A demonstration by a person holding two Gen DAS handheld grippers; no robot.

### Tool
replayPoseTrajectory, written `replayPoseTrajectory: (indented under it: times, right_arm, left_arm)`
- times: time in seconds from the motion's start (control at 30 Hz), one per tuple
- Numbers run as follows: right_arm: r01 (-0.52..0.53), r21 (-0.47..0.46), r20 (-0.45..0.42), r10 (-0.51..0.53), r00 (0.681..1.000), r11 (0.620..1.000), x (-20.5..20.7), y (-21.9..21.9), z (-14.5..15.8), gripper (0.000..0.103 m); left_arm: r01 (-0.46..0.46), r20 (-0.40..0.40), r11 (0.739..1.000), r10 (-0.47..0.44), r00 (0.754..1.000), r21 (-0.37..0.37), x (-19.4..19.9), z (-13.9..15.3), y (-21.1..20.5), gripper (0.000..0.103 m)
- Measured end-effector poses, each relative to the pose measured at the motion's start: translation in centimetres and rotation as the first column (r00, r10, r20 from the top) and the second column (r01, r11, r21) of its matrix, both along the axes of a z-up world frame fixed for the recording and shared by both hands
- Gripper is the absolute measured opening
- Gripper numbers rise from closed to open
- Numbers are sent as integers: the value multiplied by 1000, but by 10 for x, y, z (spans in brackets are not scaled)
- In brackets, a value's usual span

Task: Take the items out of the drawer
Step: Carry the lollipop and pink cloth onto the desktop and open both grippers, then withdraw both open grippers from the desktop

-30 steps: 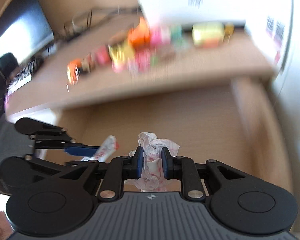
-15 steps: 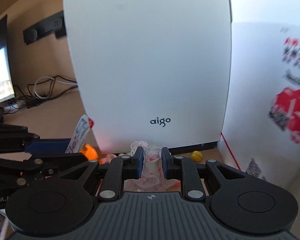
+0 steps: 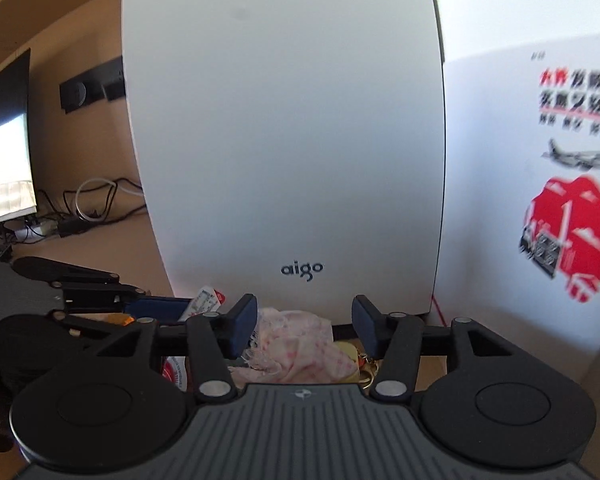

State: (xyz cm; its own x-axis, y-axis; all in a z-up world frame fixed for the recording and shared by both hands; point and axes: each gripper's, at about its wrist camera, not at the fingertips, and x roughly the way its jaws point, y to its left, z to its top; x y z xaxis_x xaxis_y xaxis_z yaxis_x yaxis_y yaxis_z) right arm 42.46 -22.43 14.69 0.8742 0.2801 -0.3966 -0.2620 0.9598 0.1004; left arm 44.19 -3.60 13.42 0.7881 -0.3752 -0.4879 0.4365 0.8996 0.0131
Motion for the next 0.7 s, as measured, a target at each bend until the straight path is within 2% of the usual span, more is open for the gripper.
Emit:
replayPoseTrajectory:
  times: [0.1, 0.27, 0.47, 0.57, 0.7]
  right_arm:
    - [9, -9, 4, -9, 1000, 1000, -10, 1, 5, 59]
    - [37, 30, -30, -36, 999, 999, -24, -3, 2, 59]
    - [24, 30, -11, -24, 1000, 999, -67, 1, 2, 59]
    - [16, 32, 12, -17, 1000, 999, -96, 0, 3, 59]
    - [-15, 23, 36, 14, 999, 1000, -139, 4, 3, 61]
  left_arm:
    - [-49, 18, 997, 50, 999, -54, -10, 15, 15, 32]
    - [-107, 10, 990, 108, 994, -94, -41, 33, 37, 31]
    - [-113, 72, 983, 125, 990, -147, -116, 51, 43, 31]
    - [-129, 120, 975, 152, 981, -179, -154, 50, 39, 31]
    - [-160, 91, 968, 181, 979, -196, -207, 39, 28, 31]
